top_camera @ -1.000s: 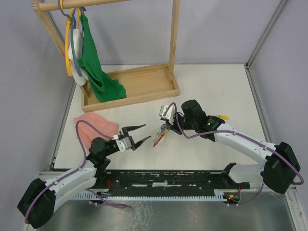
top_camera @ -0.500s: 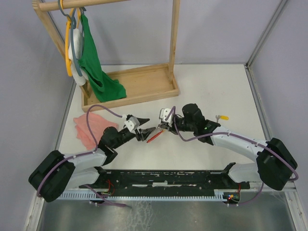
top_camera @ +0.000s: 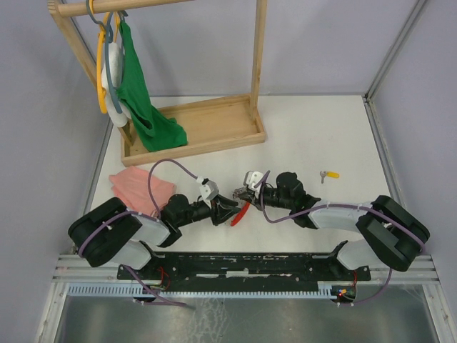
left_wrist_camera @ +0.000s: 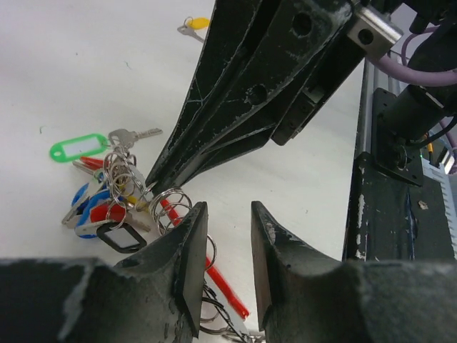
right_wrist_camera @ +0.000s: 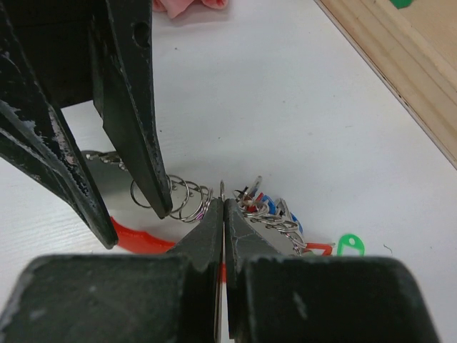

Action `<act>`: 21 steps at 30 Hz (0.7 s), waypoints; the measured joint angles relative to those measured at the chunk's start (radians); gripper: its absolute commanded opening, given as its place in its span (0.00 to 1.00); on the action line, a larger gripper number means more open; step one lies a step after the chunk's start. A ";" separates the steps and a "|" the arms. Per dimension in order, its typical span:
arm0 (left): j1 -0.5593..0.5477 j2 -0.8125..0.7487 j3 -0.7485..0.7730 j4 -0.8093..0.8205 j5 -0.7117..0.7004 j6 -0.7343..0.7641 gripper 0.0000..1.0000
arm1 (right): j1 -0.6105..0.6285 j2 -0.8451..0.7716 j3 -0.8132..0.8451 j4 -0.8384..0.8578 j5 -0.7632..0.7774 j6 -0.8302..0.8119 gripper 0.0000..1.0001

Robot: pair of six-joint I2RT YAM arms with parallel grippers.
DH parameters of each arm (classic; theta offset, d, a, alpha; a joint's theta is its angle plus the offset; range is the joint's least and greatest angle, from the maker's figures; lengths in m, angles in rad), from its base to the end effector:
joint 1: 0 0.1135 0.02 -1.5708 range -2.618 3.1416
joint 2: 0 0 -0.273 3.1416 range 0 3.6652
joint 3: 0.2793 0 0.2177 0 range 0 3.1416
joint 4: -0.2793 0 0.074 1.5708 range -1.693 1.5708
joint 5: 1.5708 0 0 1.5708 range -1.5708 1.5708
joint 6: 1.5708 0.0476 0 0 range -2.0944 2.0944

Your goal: Put the keys on the keyring

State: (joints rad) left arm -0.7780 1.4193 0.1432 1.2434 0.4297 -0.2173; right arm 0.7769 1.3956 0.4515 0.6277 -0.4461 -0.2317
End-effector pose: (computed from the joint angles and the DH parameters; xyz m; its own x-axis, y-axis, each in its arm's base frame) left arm 0.1387 -0.1645 0.1967 -0.2242 -0.0542 -0.9730 0.9076 0.3519 -0.2288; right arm 0.1674 0.1933 0.2116 -0.0036 -0.2940 -0.9558 -0.9511 0.2963 -0.0876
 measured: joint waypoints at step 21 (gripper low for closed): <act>-0.108 -0.151 -0.050 0.063 -0.098 0.015 0.49 | 0.000 0.004 -0.062 0.220 -0.003 0.026 0.01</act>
State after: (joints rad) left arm -0.8860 1.2686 0.0937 1.3067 0.3313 -0.2024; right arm 0.7769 1.3998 0.3893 0.8474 -0.4496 -0.2062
